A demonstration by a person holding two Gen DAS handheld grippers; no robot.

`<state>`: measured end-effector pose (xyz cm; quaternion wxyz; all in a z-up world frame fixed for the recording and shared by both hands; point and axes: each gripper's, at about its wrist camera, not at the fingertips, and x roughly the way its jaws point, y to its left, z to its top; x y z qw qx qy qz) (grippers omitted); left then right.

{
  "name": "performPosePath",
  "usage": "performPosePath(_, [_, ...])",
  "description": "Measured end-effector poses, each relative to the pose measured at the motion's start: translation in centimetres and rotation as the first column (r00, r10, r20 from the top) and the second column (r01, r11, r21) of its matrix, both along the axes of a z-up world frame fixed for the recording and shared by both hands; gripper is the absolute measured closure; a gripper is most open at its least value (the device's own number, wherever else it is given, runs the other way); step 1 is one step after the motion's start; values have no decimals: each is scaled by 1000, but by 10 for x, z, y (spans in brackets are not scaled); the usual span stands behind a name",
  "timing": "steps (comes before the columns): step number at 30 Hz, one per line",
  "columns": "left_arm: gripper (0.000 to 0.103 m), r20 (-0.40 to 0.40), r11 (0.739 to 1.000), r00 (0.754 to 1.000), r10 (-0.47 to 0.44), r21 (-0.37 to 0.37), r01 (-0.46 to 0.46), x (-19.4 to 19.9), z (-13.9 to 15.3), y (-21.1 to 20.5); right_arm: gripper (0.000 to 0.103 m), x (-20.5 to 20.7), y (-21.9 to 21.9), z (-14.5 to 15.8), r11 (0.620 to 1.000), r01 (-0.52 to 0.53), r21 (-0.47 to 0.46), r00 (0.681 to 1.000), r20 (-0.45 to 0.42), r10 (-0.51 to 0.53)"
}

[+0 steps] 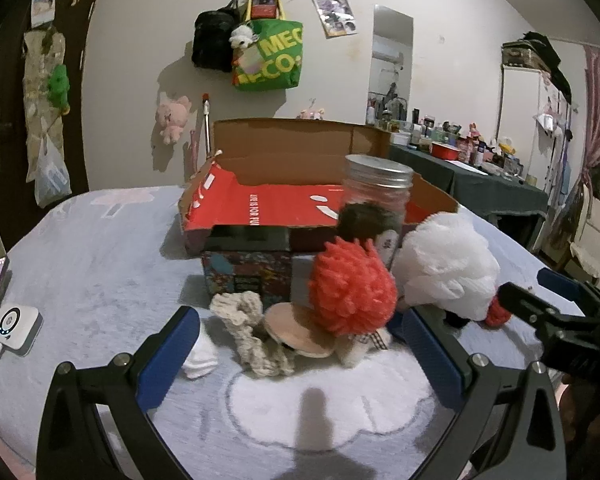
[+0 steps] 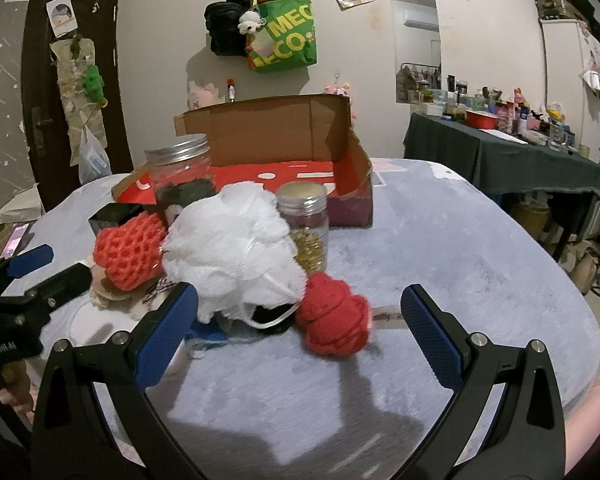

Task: Organize soft objects
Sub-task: 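Grasp the red foam net with the left tool while the right tool grasps the white bath puff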

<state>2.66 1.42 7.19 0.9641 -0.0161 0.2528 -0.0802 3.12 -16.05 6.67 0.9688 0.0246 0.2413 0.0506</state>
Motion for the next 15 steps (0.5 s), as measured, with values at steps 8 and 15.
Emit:
performPosePath(8, [0, -25, 999, 999, -38, -25, 38, 11, 12, 10, 0, 4, -10, 14, 1000, -31, 0, 999, 24, 31])
performPosePath(15, [0, -63, 987, 985, -159, -34, 157, 28, 21, -2, 0, 31, -3, 22, 981, -181, 65, 983, -15, 182])
